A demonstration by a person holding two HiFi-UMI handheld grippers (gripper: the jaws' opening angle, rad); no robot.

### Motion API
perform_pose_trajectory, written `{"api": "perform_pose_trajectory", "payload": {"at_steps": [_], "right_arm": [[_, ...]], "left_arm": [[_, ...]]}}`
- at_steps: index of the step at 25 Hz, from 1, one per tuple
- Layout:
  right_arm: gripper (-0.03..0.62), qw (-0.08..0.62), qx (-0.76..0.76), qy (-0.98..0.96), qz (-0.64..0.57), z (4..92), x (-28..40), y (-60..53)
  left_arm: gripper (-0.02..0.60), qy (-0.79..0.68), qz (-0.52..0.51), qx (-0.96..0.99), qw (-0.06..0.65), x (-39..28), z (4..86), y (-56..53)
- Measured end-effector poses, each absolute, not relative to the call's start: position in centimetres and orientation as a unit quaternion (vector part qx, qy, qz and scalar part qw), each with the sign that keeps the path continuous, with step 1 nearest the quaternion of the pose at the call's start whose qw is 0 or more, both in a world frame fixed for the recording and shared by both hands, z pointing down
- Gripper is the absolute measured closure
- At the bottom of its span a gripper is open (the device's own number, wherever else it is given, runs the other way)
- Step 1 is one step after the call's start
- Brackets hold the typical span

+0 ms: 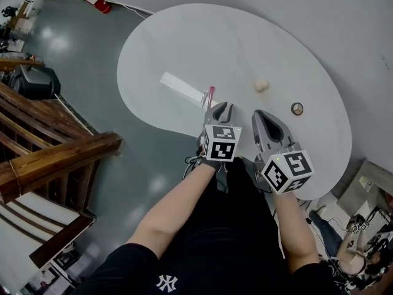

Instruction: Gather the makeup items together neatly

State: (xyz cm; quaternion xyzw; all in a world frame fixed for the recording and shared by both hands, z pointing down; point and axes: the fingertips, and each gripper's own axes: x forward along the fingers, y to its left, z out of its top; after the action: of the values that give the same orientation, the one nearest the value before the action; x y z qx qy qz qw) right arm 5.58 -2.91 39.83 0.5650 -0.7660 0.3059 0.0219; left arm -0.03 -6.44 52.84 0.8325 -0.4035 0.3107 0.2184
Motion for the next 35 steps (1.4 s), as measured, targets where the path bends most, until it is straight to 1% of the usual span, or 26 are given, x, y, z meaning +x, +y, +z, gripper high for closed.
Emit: {"api": "perform_pose_trajectory", "payload": {"at_steps": [6,13,16,19,23,27,31,35], "right_arm": [[0.58,0.012,0.592,-0.744,0.309,39.9,9.8,-1.9],[0.58,-0.001,0.61,-0.724,0.322,40.9,14.7,-1.0],[0.58,-0.007,0.613,-0.719,0.326,41.2,16.4,-1.2],[0.58,-0.017,0.616,-0.715,0.331,41.4,17.7,-1.4],[0.58,-0.029,0.618,-0.711,0.334,41.5,19.2,-1.7],[0.58,-0.037,0.62,-0.706,0.34,41.9,20.5,-1.9],[0.58,-0.043,0.624,-0.7,0.346,42.4,21.5,-1.9],[0.58,-0.046,0.625,-0.697,0.349,42.5,22.0,-1.8]], "left_arm": [[0.514,-0.366,0.306,0.855,0.203,5.0,51.9,-7.6],[0.512,-0.335,0.325,0.869,0.166,10.8,51.7,-8.9],[0.506,-0.326,0.339,0.871,0.143,12.9,51.9,-9.5],[0.486,-0.311,0.367,0.87,0.106,14.5,52.5,-9.9],[0.459,-0.291,0.407,0.863,0.067,16.0,53.8,-10.3],[0.445,-0.276,0.446,0.85,0.038,16.6,55.3,-10.8],[0.44,-0.263,0.477,0.838,0.012,16.8,56.6,-11.0],[0.44,-0.26,0.502,0.825,0.005,16.4,57.7,-10.9]]}}
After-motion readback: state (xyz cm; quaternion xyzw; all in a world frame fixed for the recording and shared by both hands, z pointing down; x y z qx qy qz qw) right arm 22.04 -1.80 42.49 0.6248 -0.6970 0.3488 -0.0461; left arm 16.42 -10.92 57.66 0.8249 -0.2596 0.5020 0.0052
